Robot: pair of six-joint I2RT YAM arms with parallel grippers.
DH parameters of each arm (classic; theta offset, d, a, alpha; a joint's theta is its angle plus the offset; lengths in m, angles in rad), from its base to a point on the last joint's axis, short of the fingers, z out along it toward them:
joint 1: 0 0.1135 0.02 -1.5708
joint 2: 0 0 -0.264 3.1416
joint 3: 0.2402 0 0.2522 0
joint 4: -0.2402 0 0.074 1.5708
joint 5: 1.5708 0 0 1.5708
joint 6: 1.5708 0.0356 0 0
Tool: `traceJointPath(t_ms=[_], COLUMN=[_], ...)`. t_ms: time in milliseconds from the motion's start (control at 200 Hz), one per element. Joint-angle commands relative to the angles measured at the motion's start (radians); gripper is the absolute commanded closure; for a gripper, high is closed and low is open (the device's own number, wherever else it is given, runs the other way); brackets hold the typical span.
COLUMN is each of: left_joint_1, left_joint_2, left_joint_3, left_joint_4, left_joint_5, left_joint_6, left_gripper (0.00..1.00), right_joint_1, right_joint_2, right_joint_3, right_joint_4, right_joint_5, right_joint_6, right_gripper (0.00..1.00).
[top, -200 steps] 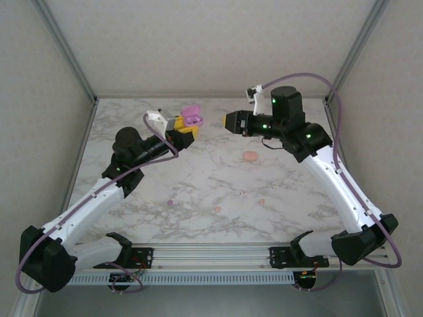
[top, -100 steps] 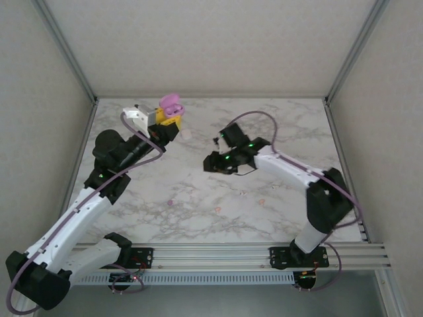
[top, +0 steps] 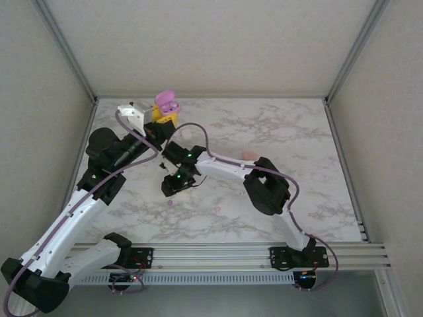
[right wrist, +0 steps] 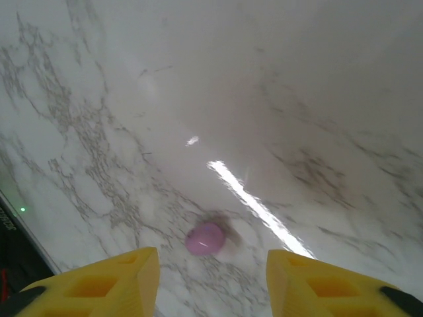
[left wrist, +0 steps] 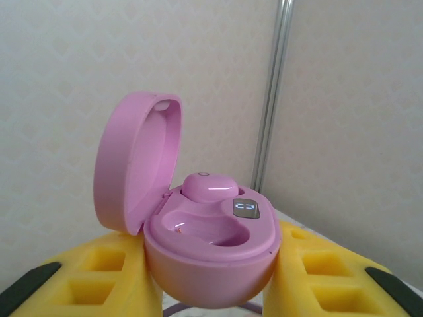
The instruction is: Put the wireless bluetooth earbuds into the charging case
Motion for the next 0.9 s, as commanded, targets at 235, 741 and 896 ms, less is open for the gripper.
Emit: traceJointPath(t_ms=[235,741,896], left_joint_1=[0.009,0.008,0.009], left_joint_2=[-0.011,-0.011,-0.014], left_joint_3=[0.031,0.027,0.024], left_joint_4=[-0.002,0.002,0.001], left_joint_5=[-0.008,-0.006,-0.006], left_joint_6=[0.021,0.018,0.018], left_gripper=[0.70,0.70,0.70], right_joint_1=[0.064,0.108,0.119], right_joint_2=[0.134,0.220,0.252], right_joint_3=[0.194,0.310,0.361], right_joint_4=[-0.240,-0.326,-0.355], right_joint_5=[0.101,0.212,0.245], right_joint_6=[-0.189,-0.206,-0.198], right_gripper=[0.49,0.50,0.53])
